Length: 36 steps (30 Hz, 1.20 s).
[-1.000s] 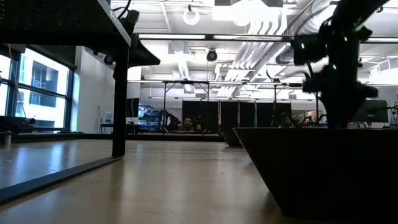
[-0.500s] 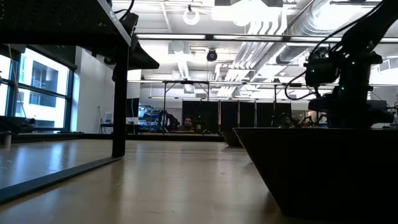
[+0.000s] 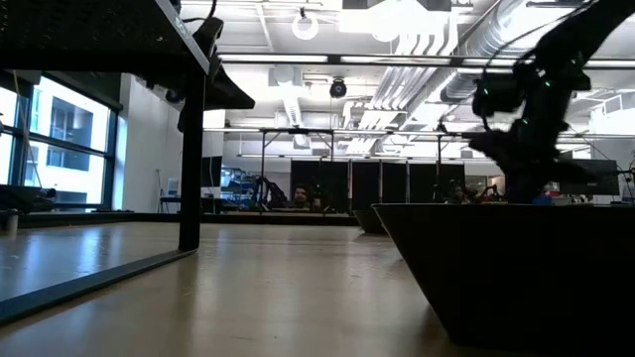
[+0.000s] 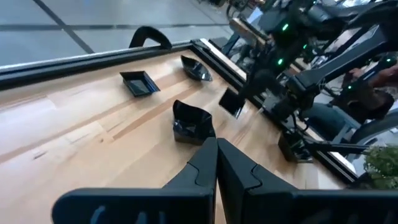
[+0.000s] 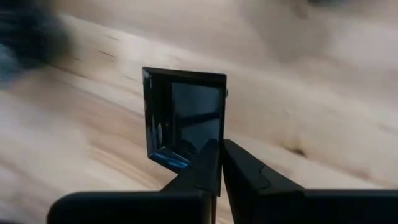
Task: Pick & Place Mini shaped plates
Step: Stack the square plate on top of the square plate on the shelf
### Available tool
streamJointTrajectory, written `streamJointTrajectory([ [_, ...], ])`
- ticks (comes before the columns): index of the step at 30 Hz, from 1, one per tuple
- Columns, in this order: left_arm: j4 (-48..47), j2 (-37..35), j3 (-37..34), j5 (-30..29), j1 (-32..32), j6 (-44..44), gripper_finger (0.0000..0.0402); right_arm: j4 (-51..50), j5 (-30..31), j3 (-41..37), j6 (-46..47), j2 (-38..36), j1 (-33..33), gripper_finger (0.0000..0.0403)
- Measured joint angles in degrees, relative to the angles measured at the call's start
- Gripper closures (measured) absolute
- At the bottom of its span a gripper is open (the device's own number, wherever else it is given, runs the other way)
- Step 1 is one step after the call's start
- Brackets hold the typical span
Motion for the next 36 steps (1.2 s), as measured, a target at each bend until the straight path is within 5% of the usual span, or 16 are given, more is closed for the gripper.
streamJointTrajectory([
  [7, -14.9, 0.9, 10.3, 0.0, 0.0, 5.4, 0.0394, -3.8, 4.0, 12.8, -3.2, 0.0, 9.1, 0.0398],
  [15, -28.3, 9.2, 24.9, -0.2, 0.0, 9.1, 0.0322, -5.9, 15.7, 31.1, -14.5, 5.4, 21.5, 0.0398],
  [25, -28.8, 19.3, 36.2, -1.3, -1.4, 17.7, 0.0303, -1.0, 28.1, 45.8, -34.5, 19.6, 30.4, 0.0398],
  [36, -26.8, 21.0, 38.1, -13.0, -5.8, 22.4, 0.0303, 7.7, 26.0, 48.2, -39.4, 22.2, 31.2, 0.0398],
])
